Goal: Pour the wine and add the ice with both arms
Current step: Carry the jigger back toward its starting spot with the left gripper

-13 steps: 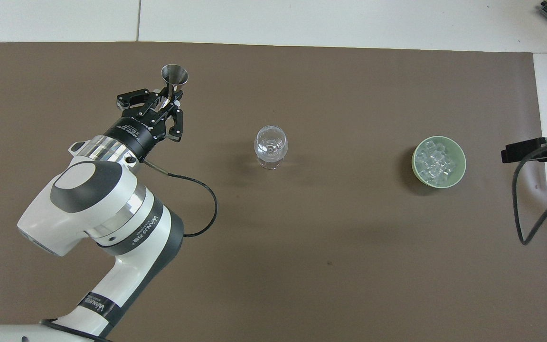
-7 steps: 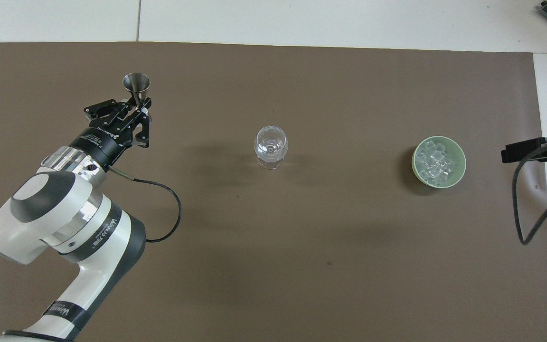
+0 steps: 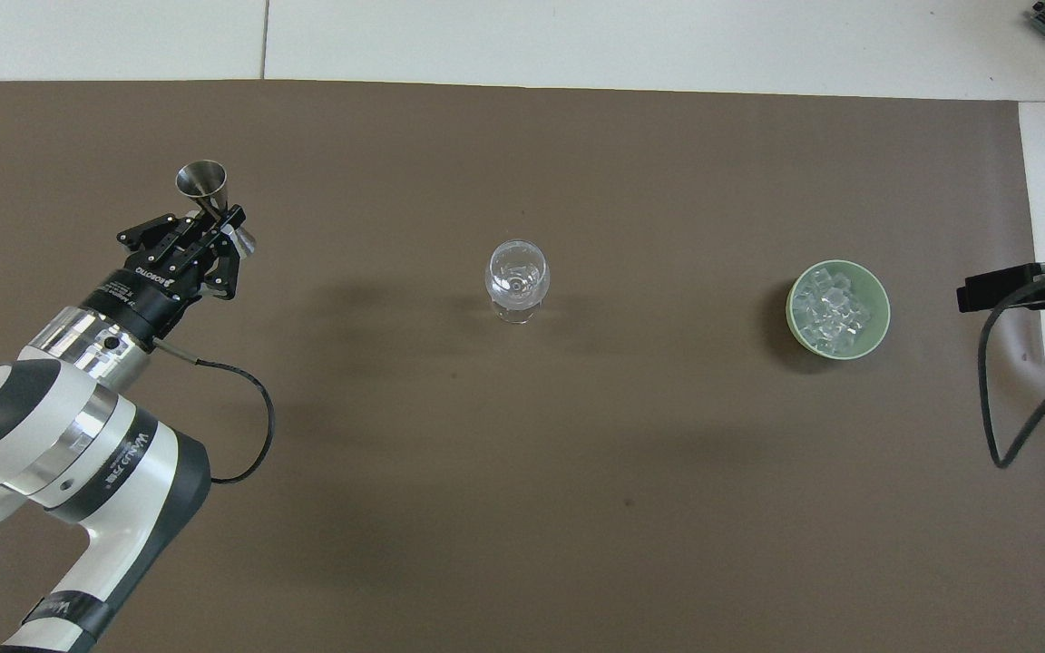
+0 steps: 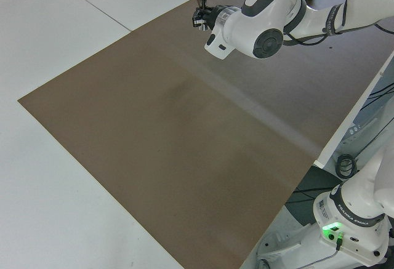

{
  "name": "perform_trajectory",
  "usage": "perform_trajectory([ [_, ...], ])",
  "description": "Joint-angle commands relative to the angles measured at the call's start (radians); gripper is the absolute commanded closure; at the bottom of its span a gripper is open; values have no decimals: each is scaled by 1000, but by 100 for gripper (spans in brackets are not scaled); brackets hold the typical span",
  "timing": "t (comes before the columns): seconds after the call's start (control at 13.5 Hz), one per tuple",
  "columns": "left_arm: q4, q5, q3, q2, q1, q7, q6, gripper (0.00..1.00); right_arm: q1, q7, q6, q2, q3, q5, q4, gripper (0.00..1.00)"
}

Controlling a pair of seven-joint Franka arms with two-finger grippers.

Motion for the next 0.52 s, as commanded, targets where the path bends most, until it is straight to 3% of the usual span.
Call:
perform_trajectory([
  [0.0, -77, 42, 1, -48, 58, -19, -102, 100, -2, 17, -22, 6, 2, 10, 14, 0],
  [0.45, -136, 321, 2, -18, 223, -16, -330, 100, -2, 17, -22, 6, 2, 11, 14, 0],
])
